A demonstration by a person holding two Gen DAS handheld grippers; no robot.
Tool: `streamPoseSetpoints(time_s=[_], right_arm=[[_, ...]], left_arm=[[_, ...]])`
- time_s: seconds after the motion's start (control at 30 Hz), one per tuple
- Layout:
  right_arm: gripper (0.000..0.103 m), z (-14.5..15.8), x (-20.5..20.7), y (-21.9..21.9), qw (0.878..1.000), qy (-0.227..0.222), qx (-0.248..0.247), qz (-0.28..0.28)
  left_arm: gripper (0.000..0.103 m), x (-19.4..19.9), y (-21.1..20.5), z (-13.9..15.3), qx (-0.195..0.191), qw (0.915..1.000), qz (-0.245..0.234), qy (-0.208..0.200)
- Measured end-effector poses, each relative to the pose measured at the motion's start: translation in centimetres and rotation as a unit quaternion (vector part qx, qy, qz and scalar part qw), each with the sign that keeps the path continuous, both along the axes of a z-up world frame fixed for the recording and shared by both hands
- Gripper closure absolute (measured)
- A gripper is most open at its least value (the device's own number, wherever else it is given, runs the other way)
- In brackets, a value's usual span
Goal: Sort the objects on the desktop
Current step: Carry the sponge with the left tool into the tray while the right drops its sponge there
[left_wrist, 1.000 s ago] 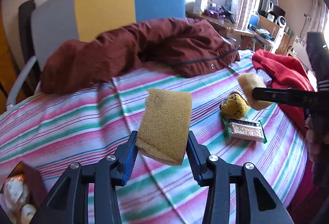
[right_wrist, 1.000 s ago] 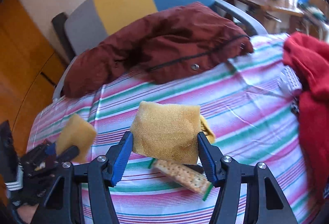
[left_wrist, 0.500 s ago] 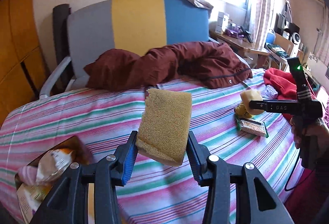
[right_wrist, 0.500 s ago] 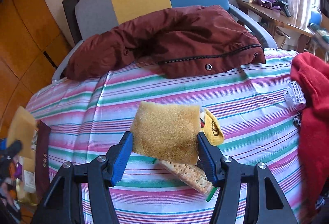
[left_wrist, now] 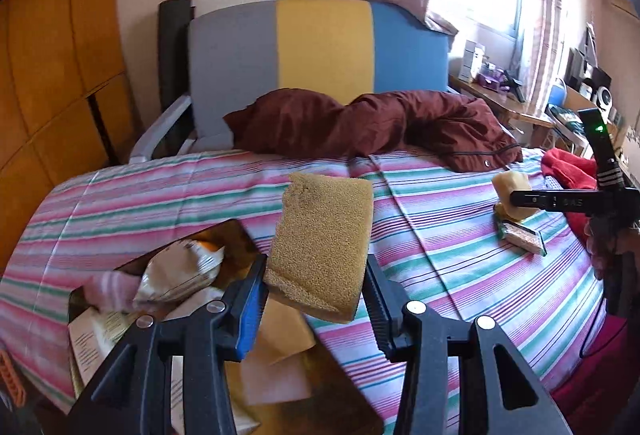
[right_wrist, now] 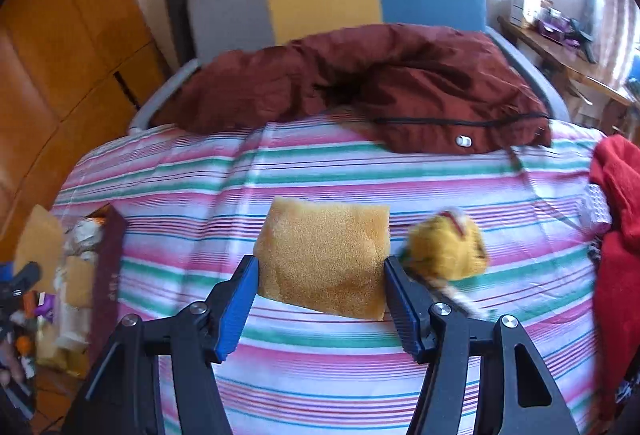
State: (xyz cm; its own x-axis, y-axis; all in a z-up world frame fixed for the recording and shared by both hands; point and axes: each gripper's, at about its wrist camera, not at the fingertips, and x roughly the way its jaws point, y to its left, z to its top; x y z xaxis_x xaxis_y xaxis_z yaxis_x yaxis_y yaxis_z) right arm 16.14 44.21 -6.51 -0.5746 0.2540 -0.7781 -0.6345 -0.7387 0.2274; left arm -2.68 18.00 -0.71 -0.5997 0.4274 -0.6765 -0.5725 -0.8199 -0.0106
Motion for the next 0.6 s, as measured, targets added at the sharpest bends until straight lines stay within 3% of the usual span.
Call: streamPoseSetpoints(time_s=[0.23,0.6], right_arm=[[0.04,1.9,-4.3,-6.5,0.997,0.029,-0.009,0.075],[0.04,3.3,-9.1,-17.5,0.978,0.077,-0.033,0.191]], left_arm=[[0.057,-0.3,-3.5,-0.9,0.004,0.9994,0.032,-0.011],[0.057,-0.3,-8.9,-1.9,0.01,0.9959,0.088,-0.02]])
